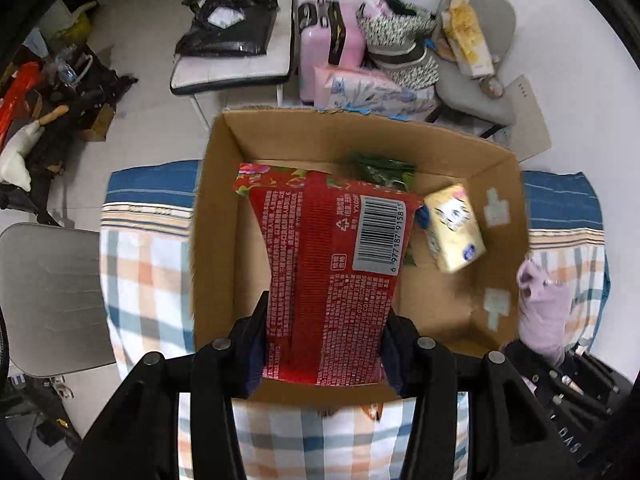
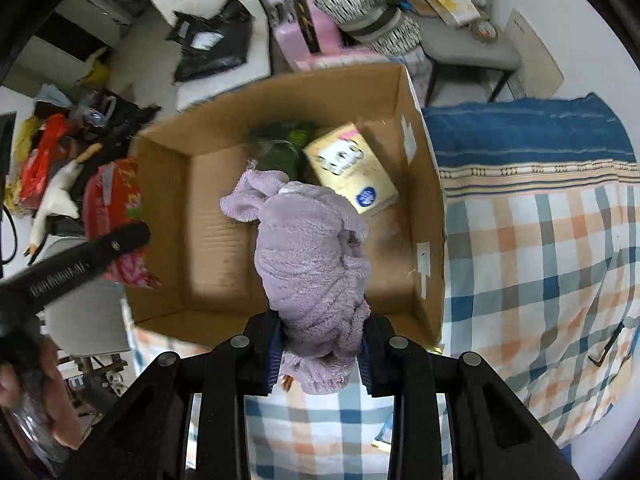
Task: Organize soft objects
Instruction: 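Lower red packet into box with left tool while right tool releases cloth inside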
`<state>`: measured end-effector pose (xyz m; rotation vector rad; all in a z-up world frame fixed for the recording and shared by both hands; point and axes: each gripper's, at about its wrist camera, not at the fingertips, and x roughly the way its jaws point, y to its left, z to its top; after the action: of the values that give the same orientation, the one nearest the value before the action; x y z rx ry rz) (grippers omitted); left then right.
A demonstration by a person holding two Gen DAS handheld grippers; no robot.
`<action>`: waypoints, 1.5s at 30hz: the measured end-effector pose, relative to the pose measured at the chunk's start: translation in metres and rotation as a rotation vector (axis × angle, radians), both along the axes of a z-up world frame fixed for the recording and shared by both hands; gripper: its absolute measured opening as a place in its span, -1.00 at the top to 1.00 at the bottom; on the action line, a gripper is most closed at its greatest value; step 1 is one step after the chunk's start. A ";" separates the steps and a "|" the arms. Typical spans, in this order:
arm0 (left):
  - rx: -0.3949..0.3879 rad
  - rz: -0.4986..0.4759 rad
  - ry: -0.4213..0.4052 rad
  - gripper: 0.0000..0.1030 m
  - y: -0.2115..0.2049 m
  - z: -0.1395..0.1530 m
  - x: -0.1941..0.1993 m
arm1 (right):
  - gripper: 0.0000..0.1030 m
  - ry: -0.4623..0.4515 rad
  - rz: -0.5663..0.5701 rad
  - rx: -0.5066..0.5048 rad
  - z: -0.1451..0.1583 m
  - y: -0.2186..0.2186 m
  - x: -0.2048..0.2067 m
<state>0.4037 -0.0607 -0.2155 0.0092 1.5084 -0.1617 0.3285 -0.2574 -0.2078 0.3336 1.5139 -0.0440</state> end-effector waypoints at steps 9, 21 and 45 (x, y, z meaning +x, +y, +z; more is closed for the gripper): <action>0.048 -0.027 0.117 0.14 -0.016 -0.075 0.046 | 0.37 0.115 -0.021 -0.017 -0.089 -0.011 0.022; 0.089 -0.050 0.194 0.10 -0.026 -0.113 0.077 | 0.24 0.220 -0.005 -0.018 -0.132 -0.005 0.021; 0.061 0.015 -0.076 -0.84 0.027 -0.004 -0.002 | -0.99 0.021 0.059 -0.134 -0.048 0.027 0.008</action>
<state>0.4015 -0.0335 -0.2195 0.0517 1.4365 -0.1021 0.3362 -0.2308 -0.2556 0.1814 1.5320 -0.1018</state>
